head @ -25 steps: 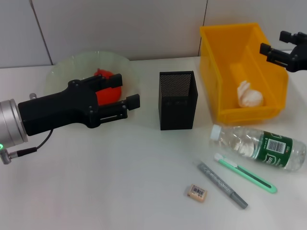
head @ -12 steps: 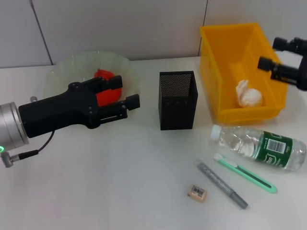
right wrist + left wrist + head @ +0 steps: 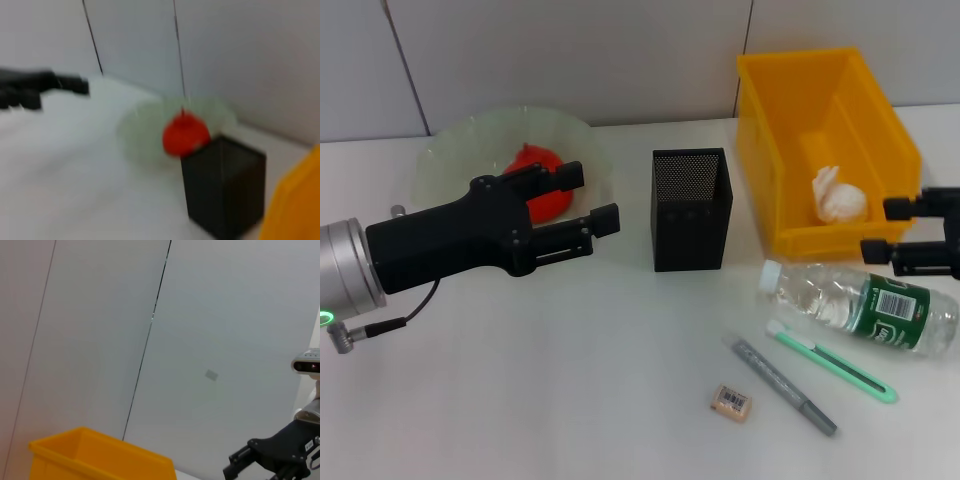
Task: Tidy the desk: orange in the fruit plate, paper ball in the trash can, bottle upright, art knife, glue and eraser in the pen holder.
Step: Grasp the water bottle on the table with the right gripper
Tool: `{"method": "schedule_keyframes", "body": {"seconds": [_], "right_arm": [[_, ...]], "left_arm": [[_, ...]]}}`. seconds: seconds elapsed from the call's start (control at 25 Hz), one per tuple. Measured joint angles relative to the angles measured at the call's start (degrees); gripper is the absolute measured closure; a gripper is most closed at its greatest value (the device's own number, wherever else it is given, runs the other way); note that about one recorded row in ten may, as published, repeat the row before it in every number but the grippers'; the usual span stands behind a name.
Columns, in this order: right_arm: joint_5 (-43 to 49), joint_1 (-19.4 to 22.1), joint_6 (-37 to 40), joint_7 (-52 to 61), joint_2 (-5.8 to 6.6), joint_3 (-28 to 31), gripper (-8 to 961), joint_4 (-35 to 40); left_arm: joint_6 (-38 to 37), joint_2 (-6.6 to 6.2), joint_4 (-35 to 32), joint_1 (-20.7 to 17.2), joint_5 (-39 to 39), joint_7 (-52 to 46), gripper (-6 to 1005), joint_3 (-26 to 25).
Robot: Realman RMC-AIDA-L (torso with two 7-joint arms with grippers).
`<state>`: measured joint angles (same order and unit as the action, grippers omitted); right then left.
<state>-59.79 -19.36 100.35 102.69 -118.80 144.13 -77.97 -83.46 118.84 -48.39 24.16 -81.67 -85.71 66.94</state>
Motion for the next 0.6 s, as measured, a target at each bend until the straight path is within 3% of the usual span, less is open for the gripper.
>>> {"method": "schedule_keyframes", "body": {"seconds": [0.36, 0.6], "right_arm": [[15.75, -3.44, 5.59, 15.98, 1.74, -4.21, 241, -10.83], [23.11, -7.06, 8.44, 18.33, 3.24, -6.24, 241, -11.20]], "left_arm": [[0.06, -0.01, 1.17, 0.16, 0.03, 0.13, 198, 0.03], [0.26, -0.01, 1.44, 0.19, 0.03, 0.54, 198, 0.55]]}}
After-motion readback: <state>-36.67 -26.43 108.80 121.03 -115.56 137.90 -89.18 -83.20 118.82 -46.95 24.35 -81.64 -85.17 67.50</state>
